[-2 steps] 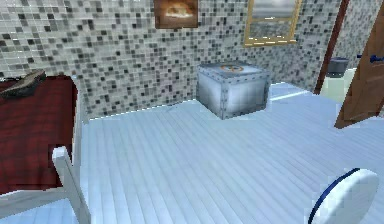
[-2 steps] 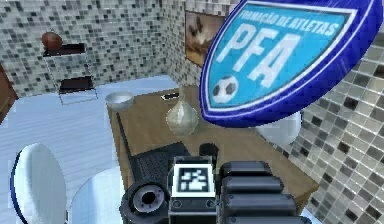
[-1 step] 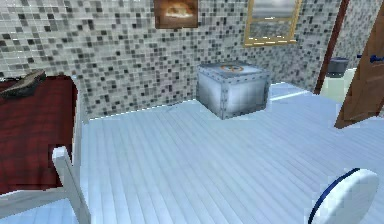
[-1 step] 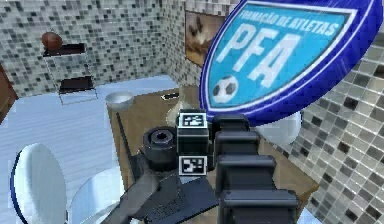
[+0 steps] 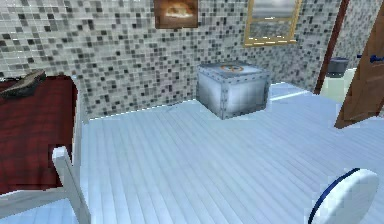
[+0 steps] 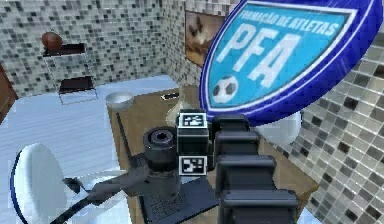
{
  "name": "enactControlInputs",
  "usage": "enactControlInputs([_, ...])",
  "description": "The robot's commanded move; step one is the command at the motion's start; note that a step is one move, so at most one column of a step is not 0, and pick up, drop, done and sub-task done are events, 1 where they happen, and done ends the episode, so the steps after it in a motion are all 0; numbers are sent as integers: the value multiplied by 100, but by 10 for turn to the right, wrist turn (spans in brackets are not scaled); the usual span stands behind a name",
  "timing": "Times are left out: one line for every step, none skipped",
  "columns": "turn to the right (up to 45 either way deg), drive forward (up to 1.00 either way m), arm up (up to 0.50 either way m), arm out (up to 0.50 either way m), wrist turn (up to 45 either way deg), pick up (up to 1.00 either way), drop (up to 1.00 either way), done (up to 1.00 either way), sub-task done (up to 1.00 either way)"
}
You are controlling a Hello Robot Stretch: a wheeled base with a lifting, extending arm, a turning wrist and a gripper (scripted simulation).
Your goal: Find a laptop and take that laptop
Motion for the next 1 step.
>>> enactControlInputs([0,0,0,0,450,0,0,0,0])
